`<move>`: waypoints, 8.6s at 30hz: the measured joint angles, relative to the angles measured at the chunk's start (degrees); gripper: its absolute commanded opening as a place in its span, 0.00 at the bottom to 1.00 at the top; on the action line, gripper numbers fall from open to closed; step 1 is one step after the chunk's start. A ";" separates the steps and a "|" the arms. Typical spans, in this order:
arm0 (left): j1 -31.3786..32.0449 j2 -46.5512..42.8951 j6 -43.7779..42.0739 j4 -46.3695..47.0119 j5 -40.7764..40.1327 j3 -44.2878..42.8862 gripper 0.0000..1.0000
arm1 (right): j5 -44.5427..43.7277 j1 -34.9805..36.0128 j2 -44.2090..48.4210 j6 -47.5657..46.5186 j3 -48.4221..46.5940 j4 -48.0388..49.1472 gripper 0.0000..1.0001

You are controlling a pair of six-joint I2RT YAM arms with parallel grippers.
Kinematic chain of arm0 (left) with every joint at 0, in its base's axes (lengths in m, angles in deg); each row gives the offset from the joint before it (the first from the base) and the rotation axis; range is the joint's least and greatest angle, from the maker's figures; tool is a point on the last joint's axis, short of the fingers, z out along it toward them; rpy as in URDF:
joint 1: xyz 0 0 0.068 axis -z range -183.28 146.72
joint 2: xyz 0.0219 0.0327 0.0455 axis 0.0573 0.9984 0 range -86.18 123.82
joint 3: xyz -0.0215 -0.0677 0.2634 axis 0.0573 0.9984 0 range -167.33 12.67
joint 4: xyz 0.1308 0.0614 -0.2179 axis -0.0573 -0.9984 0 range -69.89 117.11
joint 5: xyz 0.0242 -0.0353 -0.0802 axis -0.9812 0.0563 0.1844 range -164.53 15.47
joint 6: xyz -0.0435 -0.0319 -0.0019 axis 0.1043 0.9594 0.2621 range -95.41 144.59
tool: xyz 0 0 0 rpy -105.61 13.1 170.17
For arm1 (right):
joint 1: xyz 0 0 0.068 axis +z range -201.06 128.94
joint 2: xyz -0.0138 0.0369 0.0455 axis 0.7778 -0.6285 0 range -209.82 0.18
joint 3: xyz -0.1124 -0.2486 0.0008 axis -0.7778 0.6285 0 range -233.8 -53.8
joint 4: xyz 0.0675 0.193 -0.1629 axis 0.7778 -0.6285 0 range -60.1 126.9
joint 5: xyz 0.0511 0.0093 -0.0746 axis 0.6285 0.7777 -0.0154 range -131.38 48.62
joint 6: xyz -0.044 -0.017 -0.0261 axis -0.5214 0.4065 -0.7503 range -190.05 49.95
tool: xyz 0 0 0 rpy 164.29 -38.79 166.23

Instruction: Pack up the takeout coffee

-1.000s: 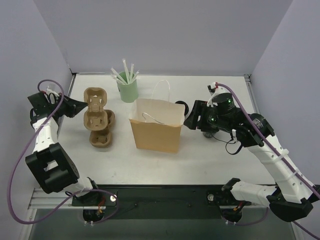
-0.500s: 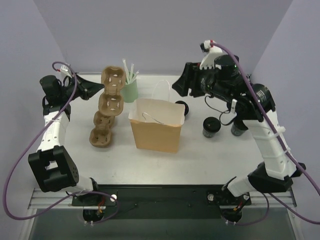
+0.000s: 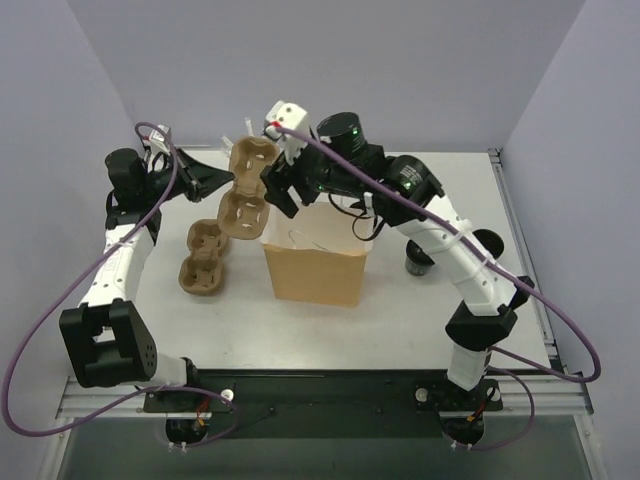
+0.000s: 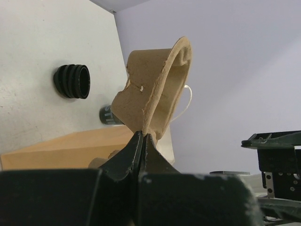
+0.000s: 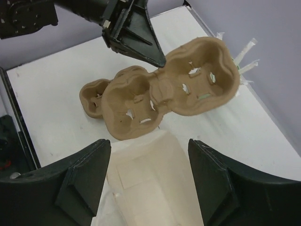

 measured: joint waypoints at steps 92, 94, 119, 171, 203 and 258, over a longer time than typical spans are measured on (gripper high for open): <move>4.81 -2.36 -26.16 -42.21 -27.12 -5.92 0.97 | -40.52 8.44 11.23 37.81 10.16 -9.18 0.36; 4.85 -2.36 -27.76 -43.76 -27.34 -3.02 0.97 | -40.48 8.41 10.97 42.14 10.71 -11.06 0.36; 2.19 -6.45 -37.90 -47.67 -28.83 1.60 0.97 | -39.74 7.15 3.72 63.01 16.17 -19.56 0.35; 2.89 -10.80 -41.94 -53.77 -34.45 3.41 0.97 | -39.87 5.70 -5.81 63.34 24.63 -21.81 0.43; 3.26 -11.54 -41.51 -52.87 -34.77 6.16 0.97 | -33.97 5.03 -3.34 59.45 25.40 -21.24 0.40; 16.55 -18.01 -25.73 -38.16 -30.12 5.99 0.75 | -24.70 -1.79 3.91 46.45 19.37 -21.75 0.51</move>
